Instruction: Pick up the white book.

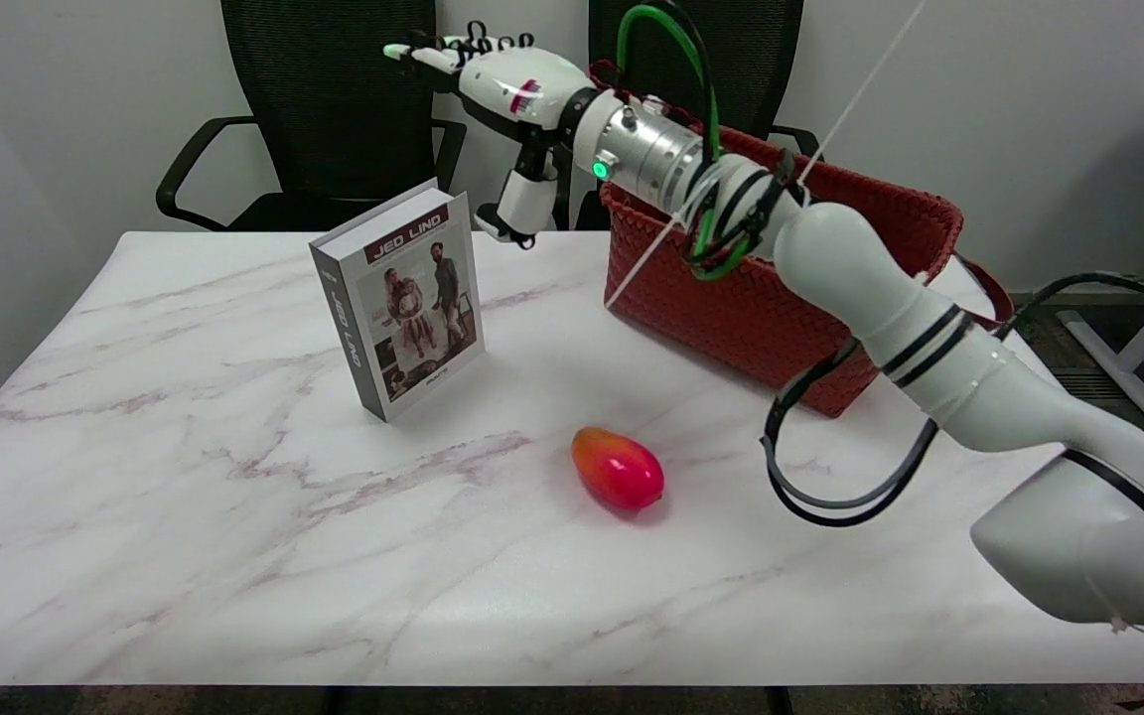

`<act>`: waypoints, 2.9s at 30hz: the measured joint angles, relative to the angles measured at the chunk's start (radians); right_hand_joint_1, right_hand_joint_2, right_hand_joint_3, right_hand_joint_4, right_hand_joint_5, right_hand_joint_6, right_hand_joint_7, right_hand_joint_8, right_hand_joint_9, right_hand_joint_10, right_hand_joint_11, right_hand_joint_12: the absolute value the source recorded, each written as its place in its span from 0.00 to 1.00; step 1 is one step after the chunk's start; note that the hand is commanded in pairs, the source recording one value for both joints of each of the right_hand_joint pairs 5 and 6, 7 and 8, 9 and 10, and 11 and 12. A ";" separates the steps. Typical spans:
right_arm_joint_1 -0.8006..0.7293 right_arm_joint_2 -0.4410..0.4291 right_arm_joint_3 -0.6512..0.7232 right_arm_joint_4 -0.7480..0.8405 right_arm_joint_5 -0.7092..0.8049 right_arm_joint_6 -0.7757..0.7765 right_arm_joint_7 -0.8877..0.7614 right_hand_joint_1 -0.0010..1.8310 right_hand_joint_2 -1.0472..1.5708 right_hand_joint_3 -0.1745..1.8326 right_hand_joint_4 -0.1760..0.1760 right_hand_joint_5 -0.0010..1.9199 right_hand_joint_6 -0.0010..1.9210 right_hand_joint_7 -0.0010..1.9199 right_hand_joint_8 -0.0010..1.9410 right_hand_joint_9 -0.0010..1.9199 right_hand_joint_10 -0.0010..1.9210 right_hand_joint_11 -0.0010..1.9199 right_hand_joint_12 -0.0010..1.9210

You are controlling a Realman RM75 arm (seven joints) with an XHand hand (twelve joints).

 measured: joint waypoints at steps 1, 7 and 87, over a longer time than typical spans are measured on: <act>0.011 -0.010 -0.003 -0.017 0.008 -0.004 -0.013 0.70 0.41 0.75 0.50 0.04 0.04 0.09 0.09 0.14 0.14 0.01 0.01; 0.081 -0.064 -0.030 -0.112 0.040 -0.024 -0.070 0.70 0.37 0.72 0.50 0.03 0.03 0.06 0.06 0.10 0.10 0.00 0.00; 0.555 -0.359 -0.175 -0.863 0.110 -0.483 -0.205 0.78 0.44 0.83 0.50 0.03 0.03 0.01 0.01 0.11 0.11 0.00 0.00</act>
